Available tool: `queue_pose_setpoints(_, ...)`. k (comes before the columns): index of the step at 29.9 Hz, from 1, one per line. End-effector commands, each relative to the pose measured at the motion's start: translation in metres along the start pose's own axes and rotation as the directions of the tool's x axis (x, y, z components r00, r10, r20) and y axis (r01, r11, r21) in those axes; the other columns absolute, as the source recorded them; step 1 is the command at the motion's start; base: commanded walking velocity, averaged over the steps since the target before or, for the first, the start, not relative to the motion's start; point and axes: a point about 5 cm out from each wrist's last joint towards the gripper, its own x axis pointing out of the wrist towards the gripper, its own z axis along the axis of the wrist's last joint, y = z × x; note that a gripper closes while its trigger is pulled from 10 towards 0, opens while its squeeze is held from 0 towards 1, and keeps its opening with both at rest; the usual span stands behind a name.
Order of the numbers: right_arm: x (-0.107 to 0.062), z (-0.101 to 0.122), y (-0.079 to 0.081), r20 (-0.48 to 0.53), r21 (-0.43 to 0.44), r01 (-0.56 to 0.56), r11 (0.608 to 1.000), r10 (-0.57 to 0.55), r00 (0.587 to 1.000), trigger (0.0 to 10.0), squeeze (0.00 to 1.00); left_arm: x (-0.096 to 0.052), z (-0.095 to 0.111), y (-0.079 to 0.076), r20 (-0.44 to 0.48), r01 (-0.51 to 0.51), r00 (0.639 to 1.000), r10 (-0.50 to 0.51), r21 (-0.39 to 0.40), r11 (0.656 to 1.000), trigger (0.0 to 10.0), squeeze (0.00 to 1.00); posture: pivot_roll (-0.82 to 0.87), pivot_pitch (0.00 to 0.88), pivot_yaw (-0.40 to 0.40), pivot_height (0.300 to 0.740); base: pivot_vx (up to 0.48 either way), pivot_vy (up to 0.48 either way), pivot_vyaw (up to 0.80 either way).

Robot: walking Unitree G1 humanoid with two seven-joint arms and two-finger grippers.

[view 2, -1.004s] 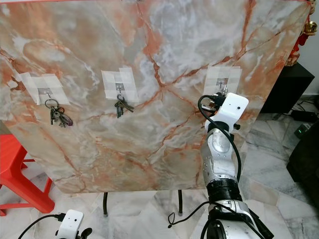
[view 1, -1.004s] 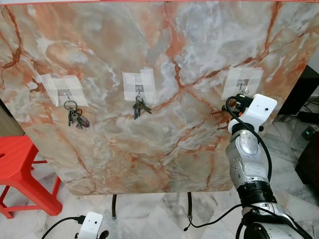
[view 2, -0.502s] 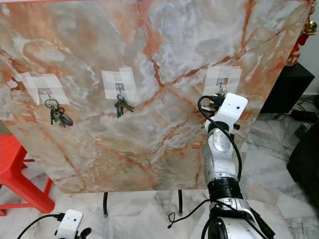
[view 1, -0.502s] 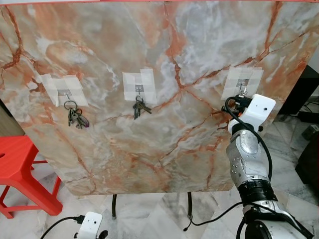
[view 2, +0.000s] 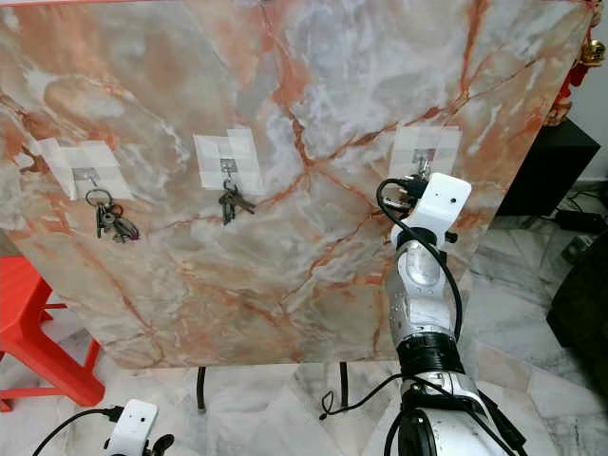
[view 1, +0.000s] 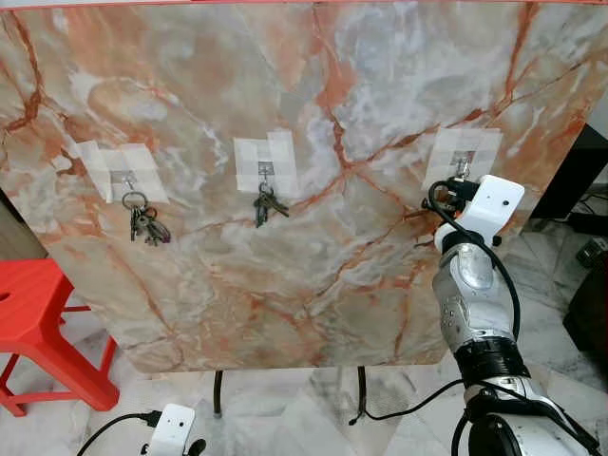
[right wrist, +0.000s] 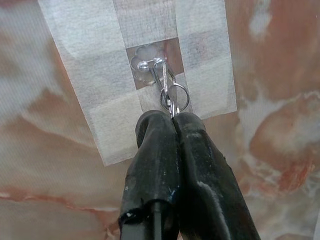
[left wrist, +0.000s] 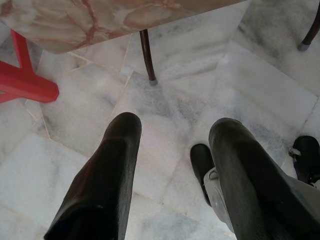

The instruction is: Hang keys on a hook

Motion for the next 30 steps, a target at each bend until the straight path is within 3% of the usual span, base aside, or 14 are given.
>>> queue_pose_setpoints(1,0.001,-0.002,-0.002,-0.021,-0.008,0.01,1.0,-0.01,1.0,10.0,0.0,-0.001,-0.002,0.003,-0.008,0.0,1.0,0.0,0.03,1.0,10.0,0.0,0.03,0.015,0.006,0.74,0.0,0.0,0.0)
queue_pose_setpoints(27,-0.004,-0.013,-0.009,-0.067,0.02,0.073,0.997,-0.072,0.995,10.0,0.0,-0.001,-0.001,0.005,-0.005,-0.001,1.0,0.001,0.035,0.999,10.0,0.0,0.03,0.017,0.007,0.74,0.0,0.0,0.0)
queue_pose_setpoints(28,-0.004,-0.012,-0.007,-0.06,0.031,0.062,0.998,-0.06,0.996,10.0,0.8,-0.001,-0.001,0.005,-0.006,-0.001,1.0,0.001,0.036,0.999,10.0,0.0,0.03,0.017,0.007,0.74,0.0,0.0,0.0)
queue_pose_setpoints(30,-0.004,-0.011,-0.007,-0.058,0.035,0.059,0.998,-0.057,0.997,10.0,0.8,-0.001,-0.001,0.005,-0.006,-0.001,1.0,0.001,0.036,0.999,10.0,0.0,0.03,0.017,0.007,0.74,0.0,0.0,0.0)
